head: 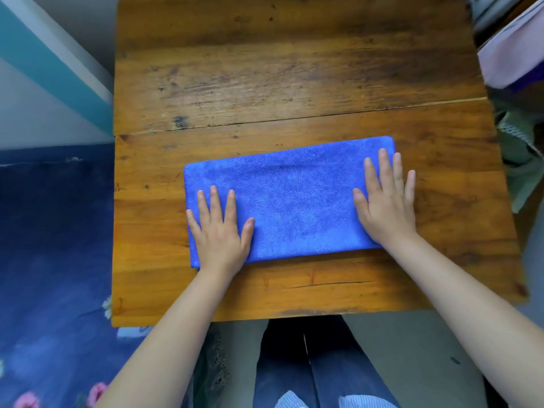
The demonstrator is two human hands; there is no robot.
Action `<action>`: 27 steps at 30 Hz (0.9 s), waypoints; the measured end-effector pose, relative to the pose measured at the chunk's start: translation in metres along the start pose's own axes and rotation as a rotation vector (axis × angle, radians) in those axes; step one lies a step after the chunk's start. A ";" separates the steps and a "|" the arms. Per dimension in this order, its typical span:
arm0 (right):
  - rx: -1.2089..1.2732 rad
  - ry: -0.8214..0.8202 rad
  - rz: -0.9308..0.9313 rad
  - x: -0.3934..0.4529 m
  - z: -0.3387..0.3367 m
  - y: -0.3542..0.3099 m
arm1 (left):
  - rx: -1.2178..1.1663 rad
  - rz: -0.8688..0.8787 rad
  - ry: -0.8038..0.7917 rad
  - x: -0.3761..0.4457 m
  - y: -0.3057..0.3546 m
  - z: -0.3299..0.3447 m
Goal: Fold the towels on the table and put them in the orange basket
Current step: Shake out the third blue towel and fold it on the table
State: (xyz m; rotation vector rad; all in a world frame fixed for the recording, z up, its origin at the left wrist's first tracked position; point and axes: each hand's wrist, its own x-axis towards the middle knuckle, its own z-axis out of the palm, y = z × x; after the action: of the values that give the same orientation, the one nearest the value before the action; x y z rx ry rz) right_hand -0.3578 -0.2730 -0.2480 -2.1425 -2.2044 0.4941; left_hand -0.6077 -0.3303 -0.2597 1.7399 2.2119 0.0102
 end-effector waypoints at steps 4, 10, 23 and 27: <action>-0.083 -0.092 -0.040 -0.029 0.016 -0.002 | 0.047 -0.043 -0.044 -0.024 -0.010 0.010; -0.075 -0.075 -0.046 -0.035 0.018 0.003 | 0.082 -0.041 -0.066 -0.024 -0.013 0.014; 0.007 -0.086 0.500 -0.070 -0.006 0.004 | 0.151 0.273 -0.030 0.021 0.044 -0.025; 0.134 -0.117 0.622 -0.066 -0.007 -0.004 | 0.161 0.441 -0.061 0.047 0.089 -0.025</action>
State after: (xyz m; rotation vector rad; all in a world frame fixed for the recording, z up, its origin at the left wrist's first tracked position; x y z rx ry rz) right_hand -0.3563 -0.3360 -0.2272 -2.7519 -1.4458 0.7711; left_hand -0.5401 -0.2579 -0.2293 2.2495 1.7878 -0.1190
